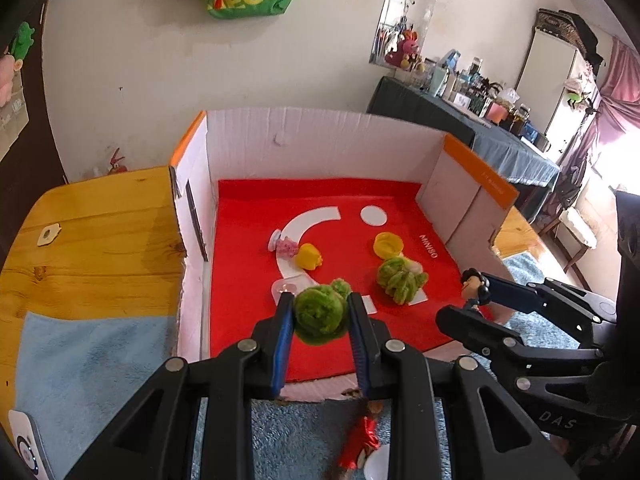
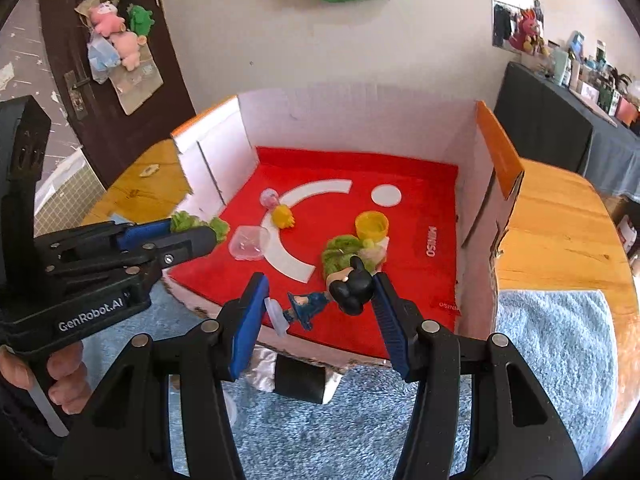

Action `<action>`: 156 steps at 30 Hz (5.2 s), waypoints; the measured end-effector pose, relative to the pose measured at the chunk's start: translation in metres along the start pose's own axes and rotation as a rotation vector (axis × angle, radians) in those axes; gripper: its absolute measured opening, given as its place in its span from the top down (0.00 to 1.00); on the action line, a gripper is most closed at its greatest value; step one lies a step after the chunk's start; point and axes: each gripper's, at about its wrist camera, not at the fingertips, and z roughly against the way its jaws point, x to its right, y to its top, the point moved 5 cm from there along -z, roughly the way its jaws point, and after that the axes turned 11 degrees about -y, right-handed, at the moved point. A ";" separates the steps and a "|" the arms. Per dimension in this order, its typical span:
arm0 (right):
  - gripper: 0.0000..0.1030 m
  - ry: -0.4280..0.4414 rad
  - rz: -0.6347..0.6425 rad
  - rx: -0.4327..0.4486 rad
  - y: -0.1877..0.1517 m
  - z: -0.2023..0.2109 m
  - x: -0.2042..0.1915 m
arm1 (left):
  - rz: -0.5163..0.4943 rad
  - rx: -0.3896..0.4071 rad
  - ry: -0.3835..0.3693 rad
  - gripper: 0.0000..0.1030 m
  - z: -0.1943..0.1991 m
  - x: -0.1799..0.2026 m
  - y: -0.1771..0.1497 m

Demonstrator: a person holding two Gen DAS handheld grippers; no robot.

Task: Organize objects
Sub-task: 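Lift the green fuzzy ball with left tool while right tool carries the figurine over the box, then lower the green fuzzy ball onto the red felt while right tool lowers the figurine beside the lettuce, then open left tool releasing the fuzzy ball while right tool releases the figurine, then withdraw both tools out of the box back over the towel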

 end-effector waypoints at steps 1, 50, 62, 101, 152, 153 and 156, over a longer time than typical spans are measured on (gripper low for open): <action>0.50 -0.003 -0.001 -0.009 -0.001 -0.003 0.001 | 0.003 -0.011 0.002 0.73 -0.003 -0.002 -0.001; 0.50 -0.073 -0.023 -0.086 0.001 -0.062 0.009 | 0.045 -0.111 0.023 0.73 -0.058 -0.031 0.002; 0.50 -0.083 -0.012 -0.080 0.002 -0.066 0.009 | 0.051 -0.112 0.023 0.72 -0.062 -0.034 0.002; 0.40 -0.064 -0.007 -0.080 0.001 -0.057 0.005 | 0.042 -0.093 0.048 0.61 -0.064 -0.033 0.002; 0.15 -0.076 -0.037 0.027 -0.020 0.012 0.011 | 0.025 -0.004 0.076 0.32 -0.003 -0.014 -0.025; 0.15 -0.076 -0.038 0.027 -0.022 0.013 0.011 | 0.025 -0.004 0.075 0.32 -0.002 -0.014 -0.027; 0.15 -0.079 -0.038 0.036 -0.025 0.017 0.011 | 0.020 0.001 0.079 0.31 0.000 -0.013 -0.028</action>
